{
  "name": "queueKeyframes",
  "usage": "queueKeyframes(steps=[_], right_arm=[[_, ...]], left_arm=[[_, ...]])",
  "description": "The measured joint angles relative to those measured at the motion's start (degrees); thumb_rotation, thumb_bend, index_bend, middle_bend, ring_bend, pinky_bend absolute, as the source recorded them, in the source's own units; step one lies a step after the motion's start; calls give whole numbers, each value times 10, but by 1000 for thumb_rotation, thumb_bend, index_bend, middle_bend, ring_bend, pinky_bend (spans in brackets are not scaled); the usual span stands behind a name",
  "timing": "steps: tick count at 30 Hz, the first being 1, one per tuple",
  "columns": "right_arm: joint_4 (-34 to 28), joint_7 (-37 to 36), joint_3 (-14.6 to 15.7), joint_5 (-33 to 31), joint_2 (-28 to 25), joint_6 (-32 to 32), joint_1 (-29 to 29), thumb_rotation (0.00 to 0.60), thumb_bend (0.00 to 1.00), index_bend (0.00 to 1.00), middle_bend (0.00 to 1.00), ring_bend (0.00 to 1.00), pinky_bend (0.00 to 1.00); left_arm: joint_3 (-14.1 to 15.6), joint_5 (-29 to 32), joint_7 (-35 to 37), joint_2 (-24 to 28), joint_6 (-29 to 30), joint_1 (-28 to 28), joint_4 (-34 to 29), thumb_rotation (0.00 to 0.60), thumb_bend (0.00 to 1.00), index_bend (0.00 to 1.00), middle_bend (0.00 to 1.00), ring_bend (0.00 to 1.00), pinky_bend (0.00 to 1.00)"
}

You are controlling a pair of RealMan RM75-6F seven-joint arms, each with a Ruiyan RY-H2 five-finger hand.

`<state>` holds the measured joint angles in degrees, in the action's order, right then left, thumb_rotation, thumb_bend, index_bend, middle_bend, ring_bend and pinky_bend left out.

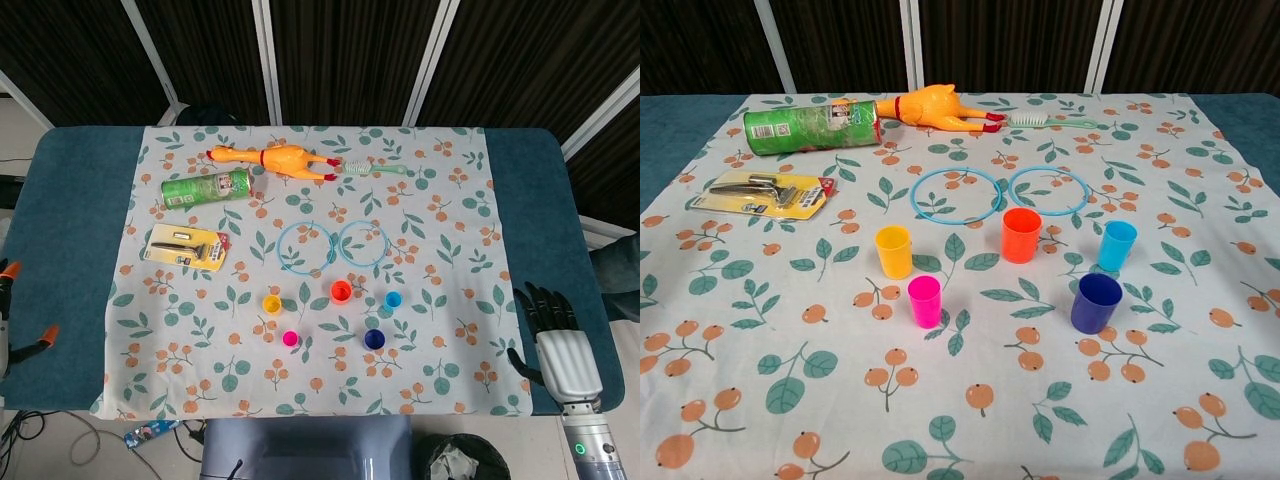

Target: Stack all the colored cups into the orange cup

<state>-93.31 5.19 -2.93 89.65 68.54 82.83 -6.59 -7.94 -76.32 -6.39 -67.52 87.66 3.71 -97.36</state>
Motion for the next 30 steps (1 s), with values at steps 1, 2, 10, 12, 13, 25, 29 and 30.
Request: queueKeyframes(steps=[1,2,10,12,13,25,29,30], right_arm=[[-2,-2,1,3,-3,-8,-6,600,369,42,0,0,67],[-5,-4,1,5,-5,-17,-12,600,369,54,0,0,67],[-51,-4,-2,16,-35,-108,-75,600,369,164,0,0,67],[-64,0,-3,17,-41,-123,-87,600,369,185,0,0,67],[-71,4,-3,16,-44,-132,-94,600,369,191,0,0,67],[-111,40,-8,10,-41,-222,-162,600,369,222,0,0,67],[-115,45,-11,-1,-20,-236,-175,600,369,223,0,0,67],[-114,47,-12,-4,-12,-240,-179,600,369,225,0,0,67]], left_arm=[[0,0,-1,-1,0,0,0,600,164,83,0,0,0],[0,0,-2,-1,-1,1,0,600,164,83,0,0,0],[-1,3,-6,-3,-1,1,1,600,164,83,0,0,0],[-1,5,-5,-3,-2,2,2,600,163,83,0,0,0],[-1,5,-6,-3,-3,2,2,600,163,83,0,0,0],[1,5,-11,-4,-3,3,1,600,164,83,0,0,0],[1,6,-14,-6,-5,4,2,600,165,83,0,0,0],[2,6,-15,-6,-7,4,2,600,164,83,0,0,0]])
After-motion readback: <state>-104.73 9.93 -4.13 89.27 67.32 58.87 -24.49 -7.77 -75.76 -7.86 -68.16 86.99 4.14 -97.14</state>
